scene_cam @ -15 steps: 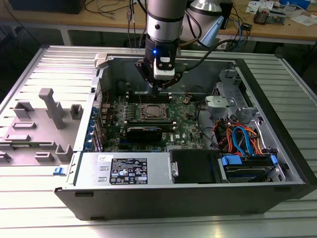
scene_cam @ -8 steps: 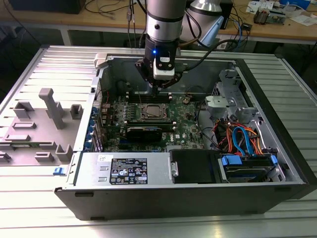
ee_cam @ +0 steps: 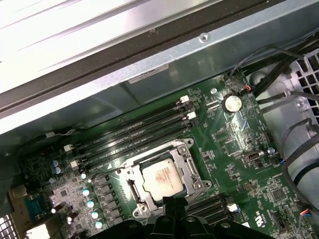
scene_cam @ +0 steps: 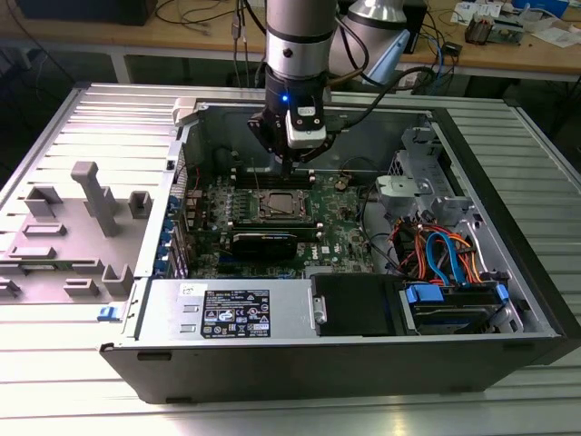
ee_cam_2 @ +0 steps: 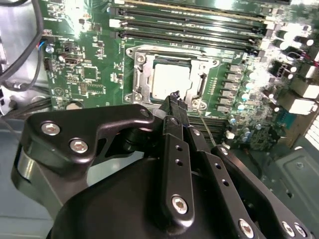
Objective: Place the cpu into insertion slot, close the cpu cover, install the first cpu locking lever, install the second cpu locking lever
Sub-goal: 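Install the first cpu locking lever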
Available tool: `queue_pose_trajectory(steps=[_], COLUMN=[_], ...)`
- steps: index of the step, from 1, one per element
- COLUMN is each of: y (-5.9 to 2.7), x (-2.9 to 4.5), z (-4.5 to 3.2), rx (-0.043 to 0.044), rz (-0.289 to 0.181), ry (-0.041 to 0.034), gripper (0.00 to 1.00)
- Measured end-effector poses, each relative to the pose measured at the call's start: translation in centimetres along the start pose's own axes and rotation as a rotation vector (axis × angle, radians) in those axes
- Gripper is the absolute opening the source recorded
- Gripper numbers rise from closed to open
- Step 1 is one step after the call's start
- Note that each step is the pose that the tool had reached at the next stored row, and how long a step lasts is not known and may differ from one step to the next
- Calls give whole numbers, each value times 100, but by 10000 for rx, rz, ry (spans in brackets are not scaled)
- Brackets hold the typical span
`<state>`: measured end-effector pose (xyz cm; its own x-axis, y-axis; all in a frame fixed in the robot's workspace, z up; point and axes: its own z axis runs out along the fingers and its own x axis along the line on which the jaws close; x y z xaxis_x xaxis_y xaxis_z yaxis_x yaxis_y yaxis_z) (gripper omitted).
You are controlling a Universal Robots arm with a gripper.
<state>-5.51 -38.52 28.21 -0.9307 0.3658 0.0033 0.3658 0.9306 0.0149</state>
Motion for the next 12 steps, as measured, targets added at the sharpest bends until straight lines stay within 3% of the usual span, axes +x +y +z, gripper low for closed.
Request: queue_pose_trajectory(steps=[2, 3, 5, 12], y=[0, -1, 0, -1], x=[0, 1, 2, 2], z=[10, 15, 19, 19], rx=[-3, -23, -48, -54], rz=[-498, -633, -727, -750], ry=[-4, -68, -124, -142], gripper=[11, 11, 11, 11])
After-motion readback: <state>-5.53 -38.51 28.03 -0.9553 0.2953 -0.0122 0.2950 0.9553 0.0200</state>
